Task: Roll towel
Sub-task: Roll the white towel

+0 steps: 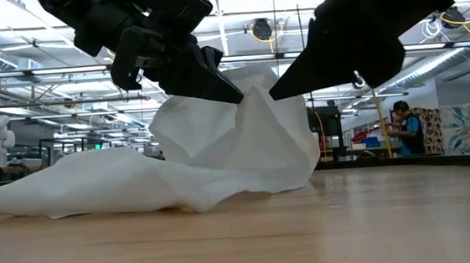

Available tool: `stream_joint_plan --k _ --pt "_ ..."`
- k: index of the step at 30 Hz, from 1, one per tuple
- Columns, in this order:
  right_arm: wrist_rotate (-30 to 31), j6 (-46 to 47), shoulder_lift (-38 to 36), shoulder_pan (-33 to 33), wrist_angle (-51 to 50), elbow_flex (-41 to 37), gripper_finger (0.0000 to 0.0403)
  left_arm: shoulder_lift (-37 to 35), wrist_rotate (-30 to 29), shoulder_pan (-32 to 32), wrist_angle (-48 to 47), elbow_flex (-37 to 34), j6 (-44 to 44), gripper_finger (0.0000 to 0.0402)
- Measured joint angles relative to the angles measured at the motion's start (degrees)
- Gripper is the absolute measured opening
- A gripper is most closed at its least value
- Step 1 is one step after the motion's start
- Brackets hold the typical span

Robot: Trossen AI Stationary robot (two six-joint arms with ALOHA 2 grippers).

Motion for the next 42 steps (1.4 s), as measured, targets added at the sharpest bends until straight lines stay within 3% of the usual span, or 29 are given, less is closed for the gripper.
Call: stream_joint_plan --k 12,20,27,38,42 --pt "3.59 1.34 0.0 0.89 -3.55 0.04 0.02 -0.04 0.67 0.0 0.75 0.0 0.09 0.0008" --pt "-4.95 0.99 0.0 -0.15 -0.99 0.04 0.0175 -0.04 1.04 0.16 1.78 0.0 0.02 0.0008" --pt "0.46 0.93 0.0 0.18 -0.62 0.04 0.0156 -0.04 1.02 0.92 1.78 0.0 -0.37 0.0008" --pt "-2.84 -1.89 0.0 -1.72 0.52 0.04 0.0107 -0.04 1.04 0.85 1.78 0.0 -0.52 0.0008" --pt "-2.18 -2.58 0.0 -2.05 0.54 0.04 0.0063 -0.04 2.1 0.85 1.64 0.0 -0.55 0.0008"
